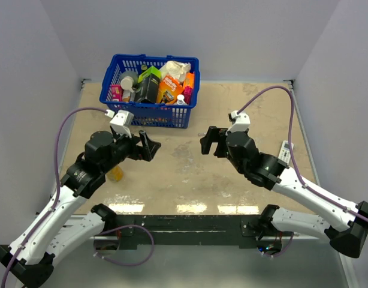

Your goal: Unload the batteries from the remote control

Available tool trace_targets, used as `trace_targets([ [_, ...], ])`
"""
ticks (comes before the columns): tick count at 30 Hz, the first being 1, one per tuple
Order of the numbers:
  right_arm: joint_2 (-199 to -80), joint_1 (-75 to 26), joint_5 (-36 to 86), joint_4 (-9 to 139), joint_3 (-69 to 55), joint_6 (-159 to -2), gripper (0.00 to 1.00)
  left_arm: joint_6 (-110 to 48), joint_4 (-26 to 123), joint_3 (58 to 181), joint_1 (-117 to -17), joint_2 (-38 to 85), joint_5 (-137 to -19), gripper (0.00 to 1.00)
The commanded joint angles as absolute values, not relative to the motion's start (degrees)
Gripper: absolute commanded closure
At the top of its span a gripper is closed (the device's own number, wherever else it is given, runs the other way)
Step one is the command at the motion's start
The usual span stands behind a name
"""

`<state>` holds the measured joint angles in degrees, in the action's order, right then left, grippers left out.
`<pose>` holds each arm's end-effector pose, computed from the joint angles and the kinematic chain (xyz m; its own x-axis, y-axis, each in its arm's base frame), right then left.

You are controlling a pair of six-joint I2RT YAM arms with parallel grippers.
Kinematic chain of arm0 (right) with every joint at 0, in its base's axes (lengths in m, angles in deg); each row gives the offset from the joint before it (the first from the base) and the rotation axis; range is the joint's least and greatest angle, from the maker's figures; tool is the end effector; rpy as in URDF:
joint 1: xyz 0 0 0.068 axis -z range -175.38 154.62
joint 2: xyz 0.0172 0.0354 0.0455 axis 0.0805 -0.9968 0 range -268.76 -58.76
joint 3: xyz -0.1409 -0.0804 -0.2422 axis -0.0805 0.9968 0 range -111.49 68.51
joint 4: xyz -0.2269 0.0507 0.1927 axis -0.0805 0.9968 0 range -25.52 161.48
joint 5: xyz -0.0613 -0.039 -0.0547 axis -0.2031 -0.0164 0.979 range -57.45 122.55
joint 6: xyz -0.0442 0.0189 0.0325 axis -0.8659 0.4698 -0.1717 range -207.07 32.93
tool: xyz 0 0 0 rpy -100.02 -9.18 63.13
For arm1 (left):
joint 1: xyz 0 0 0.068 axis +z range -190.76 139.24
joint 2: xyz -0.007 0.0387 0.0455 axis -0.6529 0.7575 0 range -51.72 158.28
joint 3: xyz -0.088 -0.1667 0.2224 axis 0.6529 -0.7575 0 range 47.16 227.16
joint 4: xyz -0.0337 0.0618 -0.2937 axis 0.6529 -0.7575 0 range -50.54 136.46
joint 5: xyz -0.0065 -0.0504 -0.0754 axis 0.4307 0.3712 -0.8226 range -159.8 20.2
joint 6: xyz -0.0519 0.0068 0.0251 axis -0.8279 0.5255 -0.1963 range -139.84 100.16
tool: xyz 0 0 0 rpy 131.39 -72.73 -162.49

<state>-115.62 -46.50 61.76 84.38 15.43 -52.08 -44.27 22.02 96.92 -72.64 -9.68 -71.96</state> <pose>0.1773 0.1876 0.3473 -0.4353 0.2576 -0.8627 -0.1822 0.9131 0.3646 0.1668 -0.1057 0.3681 -0.4535 -0.2046 -0.8675 0.4073 0.8182 -0.4059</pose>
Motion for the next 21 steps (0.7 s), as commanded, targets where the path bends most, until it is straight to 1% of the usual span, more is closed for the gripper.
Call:
trace_targets([
  [1,-114.14,-46.71,64.27,84.26,13.75,-51.65,0.02,-43.75,24.93,97.52,-72.31,-9.27,-72.35,0.03],
  [8,-115.28,-46.62,67.43,84.87,12.53,-52.09,0.02,-41.56,24.40,98.84,-72.31,-8.48,-71.57,0.03],
  [13,-119.05,-46.62,75.60,86.36,10.42,-54.54,0.01,-40.06,25.89,97.26,-72.31,-8.30,-70.24,0.03],
  [16,-125.19,-46.62,82.80,88.82,6.40,-61.38,0.02,-39.44,28.17,94.99,-72.31,-8.66,-70.24,0.03],
  [17,-129.65,-46.19,85.78,90.48,4.98,-62.18,0.02,-39.44,28.62,94.45,-72.31,-8.57,-70.42,0.03],
  [18,-131.87,-45.23,88.86,95.72,3.23,-61.67,0.02,-39.44,28.71,94.18,-72.31,-8.48,-70.77,0.03],
  [19,-133.89,-44.00,90.54,98.55,-0.45,-60.88,0.02,-39.35,28.97,93.57,-72.31,-8.31,-71.03,0.03],
  [20,-137.48,-40.25,90.12,100.15,-1.61,-60.79,0.02,-39.27,28.97,93.39,-72.31,-8.22,-71.29,0.03],
  [21,-138.64,-38.21,89.42,101.38,-2.41,-61.31,0.02,-39.18,28.89,93.13,-72.31,-8.04,-71.38,0.03],
])
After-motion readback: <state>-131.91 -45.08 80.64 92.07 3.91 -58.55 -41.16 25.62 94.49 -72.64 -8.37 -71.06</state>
